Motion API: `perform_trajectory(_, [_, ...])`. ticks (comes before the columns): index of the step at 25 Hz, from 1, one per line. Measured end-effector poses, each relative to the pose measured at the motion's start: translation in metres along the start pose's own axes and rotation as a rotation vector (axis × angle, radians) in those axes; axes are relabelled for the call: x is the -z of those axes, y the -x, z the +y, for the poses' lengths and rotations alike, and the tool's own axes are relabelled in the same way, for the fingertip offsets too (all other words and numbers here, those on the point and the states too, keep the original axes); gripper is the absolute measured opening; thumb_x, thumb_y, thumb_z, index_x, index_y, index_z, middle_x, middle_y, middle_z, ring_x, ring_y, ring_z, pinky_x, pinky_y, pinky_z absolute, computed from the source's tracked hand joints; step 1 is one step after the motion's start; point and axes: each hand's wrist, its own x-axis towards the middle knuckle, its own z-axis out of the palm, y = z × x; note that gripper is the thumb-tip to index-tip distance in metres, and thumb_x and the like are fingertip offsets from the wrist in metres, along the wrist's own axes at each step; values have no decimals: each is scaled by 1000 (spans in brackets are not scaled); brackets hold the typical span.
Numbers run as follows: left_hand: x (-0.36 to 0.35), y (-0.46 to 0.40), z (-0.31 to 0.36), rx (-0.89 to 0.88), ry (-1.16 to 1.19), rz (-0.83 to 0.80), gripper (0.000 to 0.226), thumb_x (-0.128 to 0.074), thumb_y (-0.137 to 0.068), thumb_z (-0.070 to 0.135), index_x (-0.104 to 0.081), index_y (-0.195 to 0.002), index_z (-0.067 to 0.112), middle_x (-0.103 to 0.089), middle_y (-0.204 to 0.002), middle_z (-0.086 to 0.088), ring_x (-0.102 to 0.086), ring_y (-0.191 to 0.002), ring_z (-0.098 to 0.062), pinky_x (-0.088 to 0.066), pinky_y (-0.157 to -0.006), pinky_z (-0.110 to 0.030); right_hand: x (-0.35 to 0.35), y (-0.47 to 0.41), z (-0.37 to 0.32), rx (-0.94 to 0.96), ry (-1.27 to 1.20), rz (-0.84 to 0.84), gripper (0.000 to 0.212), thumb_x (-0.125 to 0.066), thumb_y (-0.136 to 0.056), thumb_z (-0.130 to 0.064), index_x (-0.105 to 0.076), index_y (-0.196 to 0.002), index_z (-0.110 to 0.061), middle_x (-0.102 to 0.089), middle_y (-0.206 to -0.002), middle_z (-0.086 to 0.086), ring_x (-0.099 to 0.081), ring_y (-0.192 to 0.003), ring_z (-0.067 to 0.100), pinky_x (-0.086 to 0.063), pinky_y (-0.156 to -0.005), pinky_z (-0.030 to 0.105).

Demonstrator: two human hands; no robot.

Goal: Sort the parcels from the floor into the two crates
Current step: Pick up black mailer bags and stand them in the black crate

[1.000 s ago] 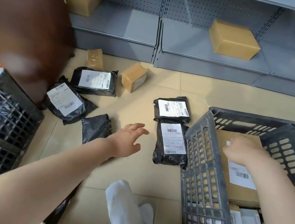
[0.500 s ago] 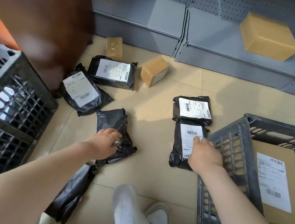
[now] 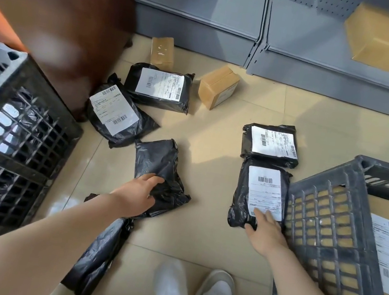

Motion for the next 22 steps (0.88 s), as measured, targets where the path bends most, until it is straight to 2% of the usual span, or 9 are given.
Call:
perform_trajectory(5, [-2,0,5,-2,-16,-26,63,-46,-91,14,-28,-151,23,-26,-158,-1,-36,-138,-26,-32,-110,-32,-22,10,-11,119,-41,278,36,-50,-98,-36,-58,-131,-25,-48,-142,2,-41,-134,27,-36,-105,40])
perform_trajectory(6, [-2,0,6,-2,-30,-27,64,-47,-91,14,-27,-152,23,-24,-158,-1,-33,-140,-26,-31,-111,-32,-21,8,-14,65,-73,300,40,-53,-97,-36,-54,-135,-26,-43,-145,3,-37,-135,28,-35,-106,42])
perform_trajectory(8, [-3,0,7,-8,-90,-34,65,-47,-91,16,-26,-152,24,-17,-161,-3,-26,-144,-27,-29,-115,-35,-19,3,-20,-100,-228,264,67,-63,-92,-34,-30,-150,-23,-24,-156,11,-30,-138,35,-33,-109,44])
perform_trajectory(10, [-5,1,11,-23,-151,-17,65,-47,-91,17,-26,-152,25,-10,-163,-3,-18,-147,-27,-25,-117,-38,-22,-5,-23,-256,-466,236,83,-73,-87,-25,-22,-151,-9,-32,-149,22,-43,-130,41,-41,-102,42])
perform_trajectory(13, [-6,1,20,-58,-181,20,64,-48,-90,18,-28,-151,24,-8,-163,-4,-12,-148,-27,-20,-119,-38,-28,-17,-23,-396,-691,237,64,-83,-74,-29,-53,-123,1,-65,-116,20,-67,-97,38,-58,-82,44])
perform_trajectory(15, [-6,0,26,-62,-174,29,63,-48,-90,19,-29,-150,23,-10,-162,-4,-11,-148,-26,-18,-120,-39,-40,-25,-17,-433,-839,215,46,-82,-67,-34,-66,-101,-7,-72,-96,12,-70,-79,34,-61,-70,49])
perform_trajectory(17, [-5,-2,30,-58,-153,28,62,-48,-91,19,-30,-150,23,-13,-162,-5,-11,-148,-26,-17,-120,-41,-46,-29,-17,-432,-983,174,30,-79,-72,-32,-68,-88,-10,-73,-93,13,-70,-80,35,-61,-73,50])
perform_trajectory(19, [-4,-2,33,-57,-121,19,61,-47,-91,20,-32,-149,22,-16,-162,-6,-13,-148,-26,-18,-120,-41,-41,-17,-27,-388,-1217,136,15,-75,-83,-20,-67,-91,-10,-72,-95,14,-68,-82,32,-57,-71,43])
perform_trajectory(22, [-3,-1,36,-44,-81,9,59,-46,-91,18,-34,-148,21,-20,-161,-7,-18,-147,-27,-20,-119,-39,-32,-7,-40,-292,-1510,68,12,-64,-92,-7,-62,-104,-9,-70,-89,8,-63,-75,23,-46,-65,31])
